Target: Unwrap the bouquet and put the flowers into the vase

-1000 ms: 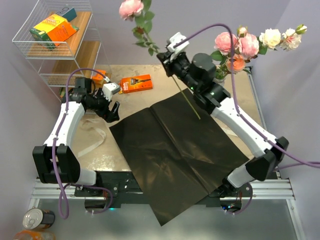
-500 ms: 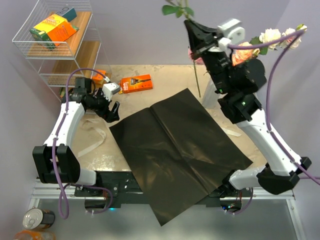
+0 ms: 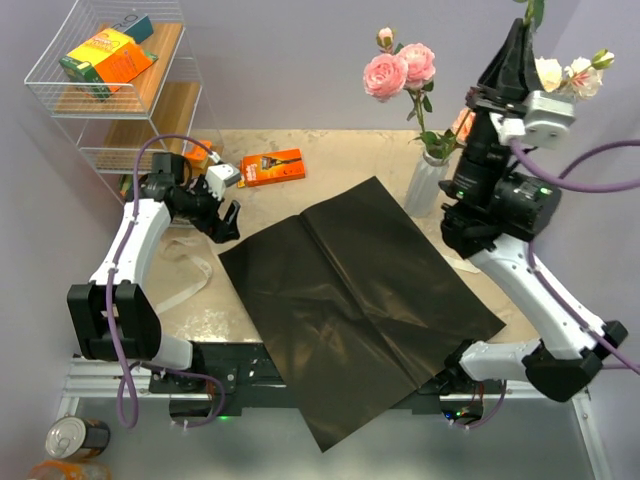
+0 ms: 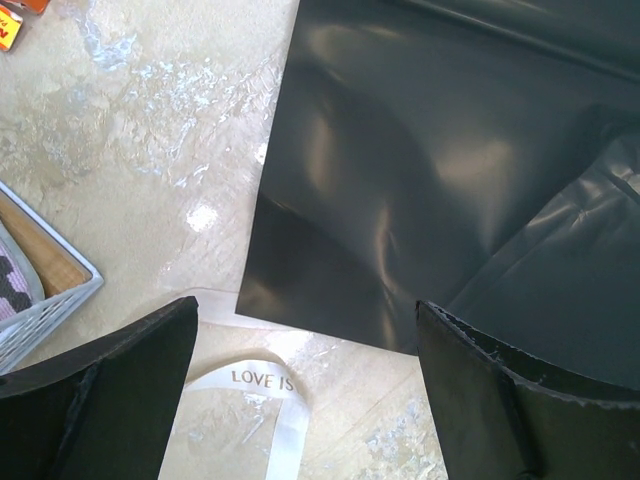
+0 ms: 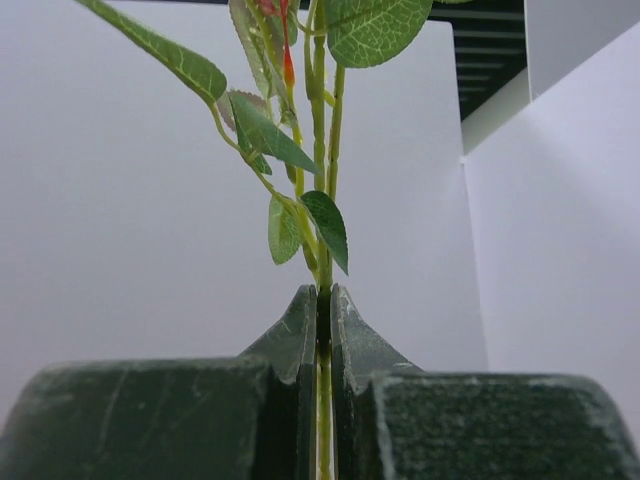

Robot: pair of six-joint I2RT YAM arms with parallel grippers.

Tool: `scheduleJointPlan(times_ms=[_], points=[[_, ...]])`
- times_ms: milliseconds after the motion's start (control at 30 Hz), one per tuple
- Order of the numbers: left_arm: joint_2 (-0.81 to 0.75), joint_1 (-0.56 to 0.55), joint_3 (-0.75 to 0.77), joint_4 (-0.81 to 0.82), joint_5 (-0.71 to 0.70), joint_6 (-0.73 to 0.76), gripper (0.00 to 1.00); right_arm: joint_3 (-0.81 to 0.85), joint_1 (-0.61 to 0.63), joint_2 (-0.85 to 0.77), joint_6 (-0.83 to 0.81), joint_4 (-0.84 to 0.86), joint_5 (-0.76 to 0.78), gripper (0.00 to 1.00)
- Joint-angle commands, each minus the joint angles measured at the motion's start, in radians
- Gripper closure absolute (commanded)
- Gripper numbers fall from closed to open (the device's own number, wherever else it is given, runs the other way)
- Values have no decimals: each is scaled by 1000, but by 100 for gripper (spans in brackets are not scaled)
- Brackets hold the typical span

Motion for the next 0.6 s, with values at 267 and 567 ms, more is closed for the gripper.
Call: scheduleJointPlan(times_ms=[267,567], points=[[20,11,59,2,27,17,6,18,-165,242,-44,306,16,100],[32,11,58,5,29,19,6,6,-252,345,-7,430,-11,100]])
